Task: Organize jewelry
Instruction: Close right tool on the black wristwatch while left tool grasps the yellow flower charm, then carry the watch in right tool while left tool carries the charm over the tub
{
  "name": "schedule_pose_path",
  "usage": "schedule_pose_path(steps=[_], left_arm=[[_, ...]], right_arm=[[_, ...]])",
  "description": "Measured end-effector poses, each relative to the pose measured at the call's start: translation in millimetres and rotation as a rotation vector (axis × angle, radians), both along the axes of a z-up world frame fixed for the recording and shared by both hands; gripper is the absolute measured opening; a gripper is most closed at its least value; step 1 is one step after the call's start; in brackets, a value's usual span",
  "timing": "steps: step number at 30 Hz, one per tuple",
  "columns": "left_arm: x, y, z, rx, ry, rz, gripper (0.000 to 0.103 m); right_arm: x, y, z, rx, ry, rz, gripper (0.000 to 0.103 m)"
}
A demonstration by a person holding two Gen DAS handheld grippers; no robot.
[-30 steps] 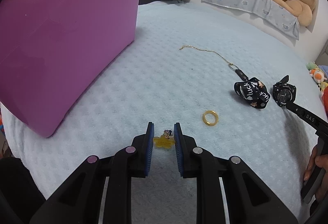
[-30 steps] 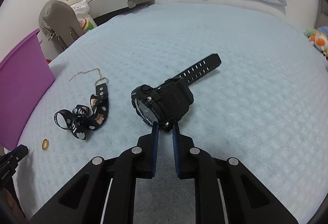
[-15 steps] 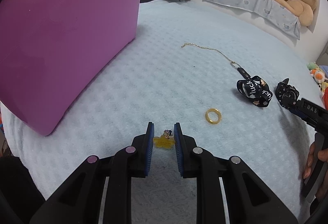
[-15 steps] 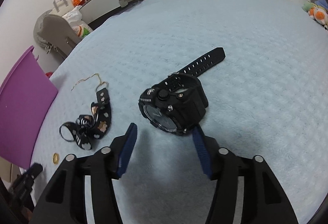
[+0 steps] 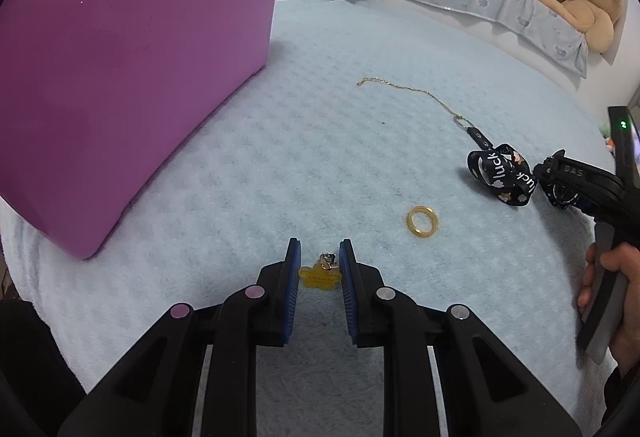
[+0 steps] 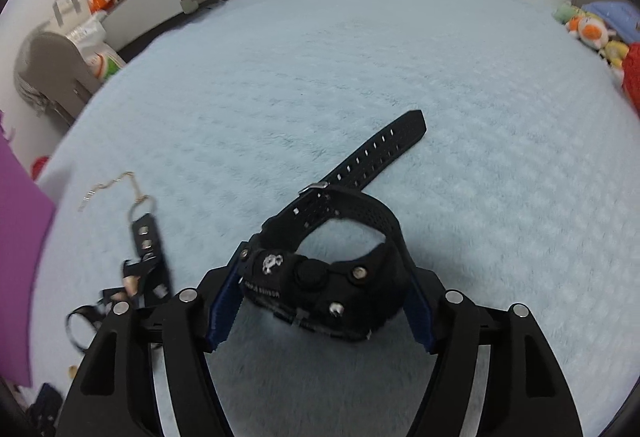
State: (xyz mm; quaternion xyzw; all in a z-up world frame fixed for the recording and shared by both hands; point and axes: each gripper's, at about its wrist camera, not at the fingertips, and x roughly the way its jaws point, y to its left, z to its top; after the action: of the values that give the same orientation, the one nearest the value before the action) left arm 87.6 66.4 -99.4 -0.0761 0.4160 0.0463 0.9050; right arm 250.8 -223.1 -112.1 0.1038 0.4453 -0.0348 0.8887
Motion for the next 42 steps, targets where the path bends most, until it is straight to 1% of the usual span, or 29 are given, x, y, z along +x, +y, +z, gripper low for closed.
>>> schedule_pose_path(steps=[3,5,6,7,9,12,18,21,24,25,30,32,35,39,42], left_arm=[[1,0,-1,0.001,0.003,-0.001,0.02],[2,0,-3,0.001,0.008,-0.001,0.02],[2,0,-4,0.002,0.009,-0.001,0.02],[2,-1,-3,0.003,0.009,-0.002,0.02],[1,0,-3,0.002,0.009,-0.004,0.02],[1,0,-3,0.003,0.011,-0.003,0.02],[-4,-1,7,-0.012,-0.009,-0.012,0.02],[-10,-3,17,-0.011,-0.032,-0.026,0.02],[-18,-4,35,-0.021,-0.056,-0.049,0.02],[-23,-2,44,-0.03,-0.067,-0.057,0.02],[-42,5,83,-0.028,-0.123,-0.088,0.02],[-46,8,97,-0.035,-0.133,-0.098,0.02],[-52,14,115,-0.051,-0.146,-0.115,0.02],[-56,23,142,-0.047,-0.181,-0.13,0.02],[-54,39,169,-0.045,-0.218,-0.127,0.02]], right_arm=[[4,11,-6,-0.081,0.001,0.005,0.07],[5,13,-8,-0.102,0.004,0.007,0.07],[5,13,-8,-0.101,0.003,0.008,0.069],[4,12,-8,-0.092,-0.003,0.008,0.065],[1,9,-7,-0.073,-0.014,0.01,0.065],[-8,10,-3,-0.085,-0.023,0.033,0.065],[-50,-2,6,-0.053,-0.052,0.037,0.065],[-75,-7,16,-0.035,-0.074,0.03,0.065],[-97,-3,33,-0.027,-0.106,0.045,0.065],[-107,0,43,-0.025,-0.127,0.055,0.065],[-134,16,79,0.003,-0.203,0.092,0.065],[-145,26,95,0.013,-0.234,0.118,0.065],[-151,42,115,0.031,-0.26,0.158,0.065],[-149,70,144,0.06,-0.289,0.227,0.065],[-144,91,164,0.073,-0.311,0.267,0.065]])
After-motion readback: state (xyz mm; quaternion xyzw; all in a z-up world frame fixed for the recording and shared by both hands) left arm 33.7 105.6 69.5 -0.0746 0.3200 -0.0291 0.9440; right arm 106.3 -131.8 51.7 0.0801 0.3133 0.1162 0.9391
